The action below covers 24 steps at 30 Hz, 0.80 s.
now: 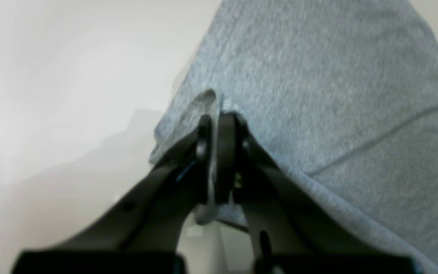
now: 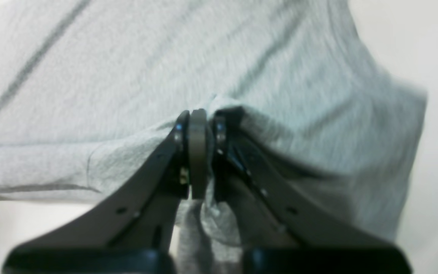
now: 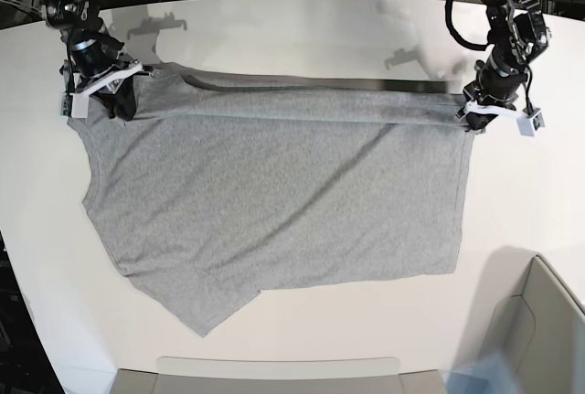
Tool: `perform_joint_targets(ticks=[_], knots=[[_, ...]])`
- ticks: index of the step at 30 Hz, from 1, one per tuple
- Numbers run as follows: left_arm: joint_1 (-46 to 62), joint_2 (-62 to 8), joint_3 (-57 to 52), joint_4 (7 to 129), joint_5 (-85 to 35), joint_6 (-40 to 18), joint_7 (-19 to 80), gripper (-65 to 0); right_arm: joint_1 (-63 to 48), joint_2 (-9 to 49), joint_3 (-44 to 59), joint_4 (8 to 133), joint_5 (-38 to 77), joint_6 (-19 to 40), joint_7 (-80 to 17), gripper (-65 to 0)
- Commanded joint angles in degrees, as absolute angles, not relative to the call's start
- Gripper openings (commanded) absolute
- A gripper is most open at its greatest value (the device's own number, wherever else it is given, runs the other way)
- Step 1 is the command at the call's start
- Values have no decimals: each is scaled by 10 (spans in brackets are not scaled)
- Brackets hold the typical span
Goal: Fold the T-shirt properly
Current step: 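Lift the shoulder edge and pull it over the shirt body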
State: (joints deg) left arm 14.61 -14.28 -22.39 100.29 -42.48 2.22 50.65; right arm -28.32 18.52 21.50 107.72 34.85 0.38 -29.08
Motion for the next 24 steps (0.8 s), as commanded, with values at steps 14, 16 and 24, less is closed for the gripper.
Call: perform_joint_targets(ticks=[14,16,24], knots=[[47,-150,-194,935,-392,29,506,-650,-175,173,214,1027,256,46,-326,-650],[33,-149,-189,923,-379,29,506,-650,-167,175,214,1015,256,46,-325,-650],[-10,-151,-190,876,-365,29,506,-650,-132,179,214,983,255,59,-325,-650]])
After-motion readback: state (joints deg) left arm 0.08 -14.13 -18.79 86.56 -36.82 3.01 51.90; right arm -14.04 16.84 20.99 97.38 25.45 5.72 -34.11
